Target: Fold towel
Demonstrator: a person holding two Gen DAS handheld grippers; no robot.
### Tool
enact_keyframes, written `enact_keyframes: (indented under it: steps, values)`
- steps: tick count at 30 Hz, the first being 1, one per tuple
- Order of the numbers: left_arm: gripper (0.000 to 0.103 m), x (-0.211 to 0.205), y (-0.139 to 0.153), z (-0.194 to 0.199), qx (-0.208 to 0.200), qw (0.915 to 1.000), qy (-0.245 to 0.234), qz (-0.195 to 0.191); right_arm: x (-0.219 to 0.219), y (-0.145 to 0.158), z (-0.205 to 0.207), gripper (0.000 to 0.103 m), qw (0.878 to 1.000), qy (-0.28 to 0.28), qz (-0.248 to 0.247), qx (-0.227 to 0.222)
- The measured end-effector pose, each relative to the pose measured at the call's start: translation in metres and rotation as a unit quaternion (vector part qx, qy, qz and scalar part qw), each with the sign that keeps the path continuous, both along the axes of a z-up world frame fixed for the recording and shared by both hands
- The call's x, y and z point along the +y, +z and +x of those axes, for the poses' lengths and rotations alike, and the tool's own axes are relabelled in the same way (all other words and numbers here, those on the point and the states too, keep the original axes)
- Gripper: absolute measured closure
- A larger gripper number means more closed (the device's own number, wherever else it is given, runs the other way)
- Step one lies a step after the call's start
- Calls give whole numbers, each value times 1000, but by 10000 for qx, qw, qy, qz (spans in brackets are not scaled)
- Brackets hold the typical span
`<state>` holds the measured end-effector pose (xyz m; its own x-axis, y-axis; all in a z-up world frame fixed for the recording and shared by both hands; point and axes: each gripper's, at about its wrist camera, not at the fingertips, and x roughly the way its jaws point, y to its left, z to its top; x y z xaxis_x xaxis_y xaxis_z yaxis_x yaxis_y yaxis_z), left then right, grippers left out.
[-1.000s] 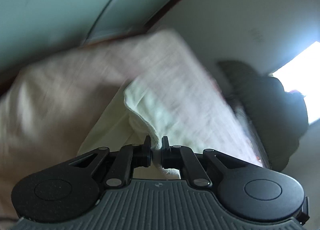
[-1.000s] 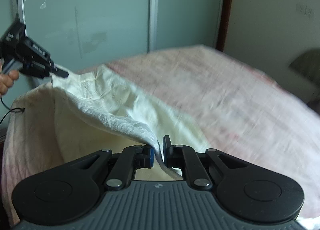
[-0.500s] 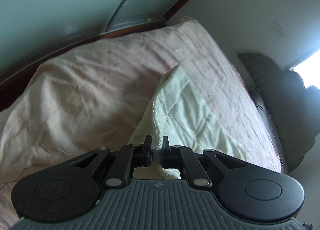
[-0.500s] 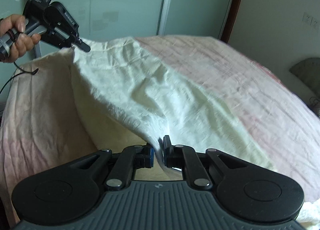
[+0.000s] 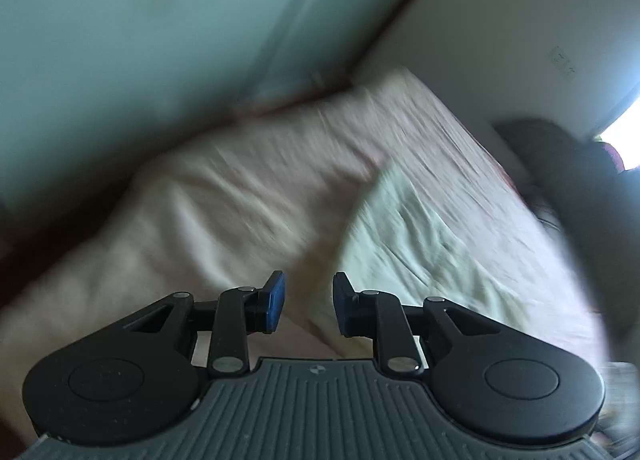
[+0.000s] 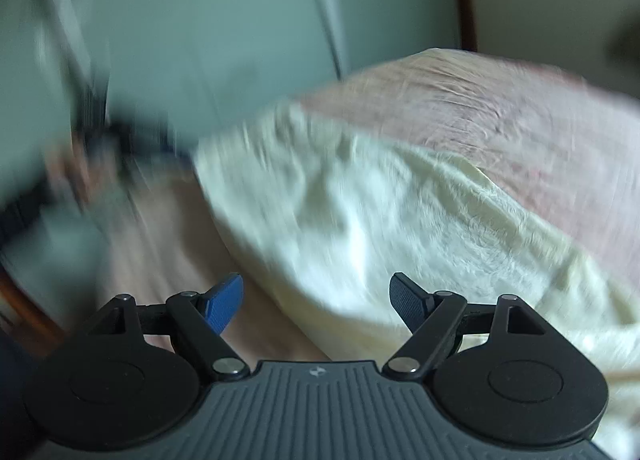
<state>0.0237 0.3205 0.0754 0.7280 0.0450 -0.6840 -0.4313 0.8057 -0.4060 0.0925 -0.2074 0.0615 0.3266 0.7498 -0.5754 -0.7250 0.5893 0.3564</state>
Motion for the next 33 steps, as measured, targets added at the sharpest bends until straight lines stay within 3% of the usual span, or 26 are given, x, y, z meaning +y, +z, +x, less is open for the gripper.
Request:
enact_keyframes:
  steps: [3,5,7,10,12,14,18,23,28,30,31,32,33]
  values:
    - [74,-32,26,-12,-517,9945,-11,909,-28,12,58,22,9907,-141,1048,860]
    - [73,-65,30,-7,-865,9906,-514,930,-31,6,106,22,9788,-38,1499,1394]
    - [71,-106,22,7,-946,9834,-1302,834,-26,-10,161,22,9612,-75,1771,2115]
    - [71,-165,3,17,-901,9636,-2256,1120,-12,-34,227,22,9427,-483,1667,2848]
    - [69,-193,-12,17,-810,9493,-2663,1461,-2,-47,251,21,9403,-614,1509,2989]
    - [69,-203,-29,18,-531,9433,-2905,1517,12,-57,264,21,9420,-535,1224,3079]
    - [68,-203,-47,14,-362,9415,-2998,1495,36,-72,276,21,9481,-303,746,3075]
    - [63,-196,-52,16,-381,9387,-3146,1358,49,-76,283,21,9448,154,828,3165]
    - [47,-206,-59,14,-590,9289,-3321,1529,58,-83,284,22,9349,538,888,3395]
    - [45,-208,-60,15,-622,9277,-3331,1566,64,-92,285,33,9332,559,735,3472]
    - [44,-209,-60,15,-631,9272,-3344,1568,64,-95,286,69,9335,593,691,3468]
    - [44,-209,-60,15,-645,9266,-3359,1561,66,-97,286,92,9344,649,601,3452]
    - [43,-208,-60,14,-667,9264,-3369,1542,65,-97,286,92,9393,664,481,3333]
